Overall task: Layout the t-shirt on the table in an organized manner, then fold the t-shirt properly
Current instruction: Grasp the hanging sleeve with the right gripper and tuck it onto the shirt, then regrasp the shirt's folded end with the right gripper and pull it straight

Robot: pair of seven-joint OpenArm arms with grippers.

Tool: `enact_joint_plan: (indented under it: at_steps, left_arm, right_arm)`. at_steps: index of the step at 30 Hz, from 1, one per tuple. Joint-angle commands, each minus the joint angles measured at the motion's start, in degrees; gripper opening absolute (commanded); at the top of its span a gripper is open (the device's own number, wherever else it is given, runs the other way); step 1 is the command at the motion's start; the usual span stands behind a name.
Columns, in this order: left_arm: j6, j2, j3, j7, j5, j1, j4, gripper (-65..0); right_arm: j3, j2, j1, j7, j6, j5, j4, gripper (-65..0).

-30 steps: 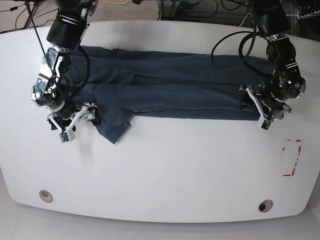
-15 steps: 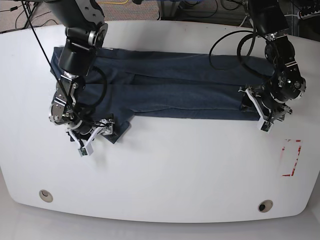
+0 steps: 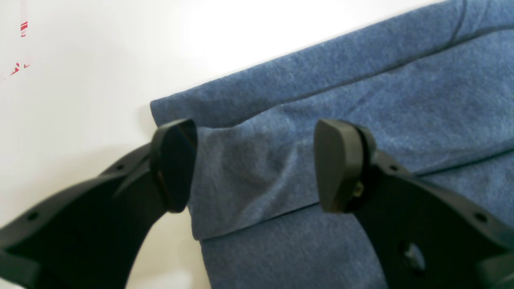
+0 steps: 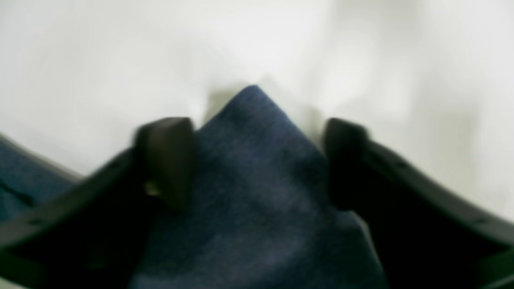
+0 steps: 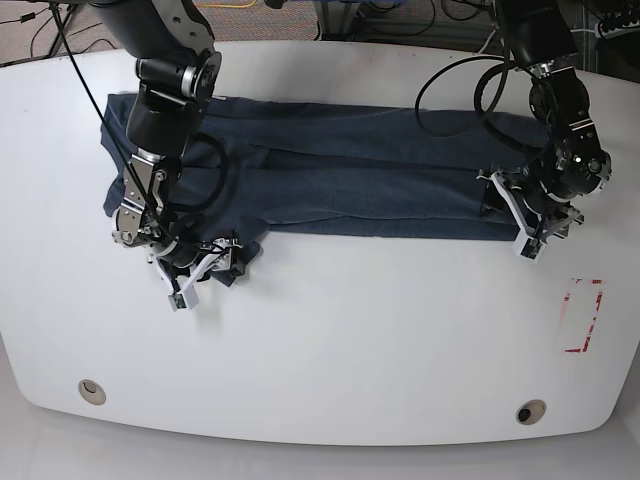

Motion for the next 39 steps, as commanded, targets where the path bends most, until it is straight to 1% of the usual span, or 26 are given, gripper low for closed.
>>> enact_joint_plan:
  at_steps: [1,3,4,5,7,8,10,12,18,22,26,27,29,30,32,39]
  left_arm:
    - [-0.03,-0.67,-0.17,-0.97,-0.48,-1.05,1.09,-22.2]
    - [-0.03,-0.67,-0.17,-0.97,-0.48,-1.05,0.92,-22.2]
    - [-0.03,-0.67,-0.17,-0.97,-0.48,-1.05,0.92,-22.2]
    - [-0.03,-0.67,-0.17,-0.97,-0.48,-1.05,0.92,-22.2]
    - [-0.03,-0.67,-0.17,-0.97,-0.48,-1.05,0.92,-22.2]
    - [-0.03,-0.67,-0.17,-0.97,-0.48,-1.05,0.92,-22.2]
    - [-0.03,-0.67,-0.17,-0.97,-0.48,-1.05,0.92,-22.2]
    - [-0.03,-0.58,-0.17,-0.97,-0.48,-0.87,0.92,-22.2]
    - [0.06,-0.58,-0.17,-0.97,-0.31,-0.79,0.83,-22.2]
    - [0.06,-0.67,-0.17,-0.97,-0.31,-0.70,0.74,-22.2]
    - [0.06,-0.67,-0.17,-0.97,-0.31,-0.70,0.74,-22.2]
    - [0.06,-0.67,-0.17,-0.97,-0.31,-0.70,0.74,-22.2]
    - [0.06,-0.67,-0.17,-0.97,-0.31,-0.70,0.74,-22.2]
    - [0.06,-0.67,-0.17,-0.97,-0.31,-0.70,0.74,-22.2]
    - [0.06,-0.67,-0.17,-0.97,-0.31,-0.70,0.74,-22.2]
    - [0.15,-0.67,0.01,-0.97,-0.31,0.01,0.74,-22.2]
  right_arm:
    - [-0.03,0.08,0.95,-0.84,0.10,0.26,0.30,-46.8]
    - [-0.64,-0.62,0.95,-0.84,0.10,0.43,0.39,-63.9]
    - [-1.17,-0.71,0.95,-0.92,0.10,0.52,0.57,-65.0]
    - [-1.96,-0.80,0.95,-0.92,0.10,0.52,1.01,-65.0]
    - [-2.93,-0.89,0.86,-1.63,0.10,0.61,2.76,-62.0]
    - [-3.37,-0.98,0.34,-2.59,0.10,0.70,4.61,-61.7]
    - [-3.55,-1.06,-0.72,-4.53,0.10,1.67,7.77,-63.1]
    - [-3.90,-1.06,-1.86,-7.34,0.10,4.04,12.08,-64.7]
    - [-3.99,-0.80,-5.47,-17.80,0.10,13.27,25.18,-65.0]
    - [-3.99,-0.36,-8.37,-23.43,0.10,19.60,32.48,-65.0]
    - [-3.99,1.66,-11.62,-28.26,0.10,25.75,38.37,-65.0]
    - [-3.90,1.92,-12.06,-28.79,0.10,26.63,38.90,-65.0]
    - [-3.63,2.45,-14.34,-30.73,0.10,31.20,41.44,-65.0]
    - [-3.63,2.72,-15.22,-31.16,0.10,32.43,42.32,-65.0]
    - [-3.72,4.21,-17.42,-32.22,0.10,35.78,44.17,-65.0]
    - [-3.90,6.41,-23.84,-35.38,0.10,44.65,48.39,-65.0]
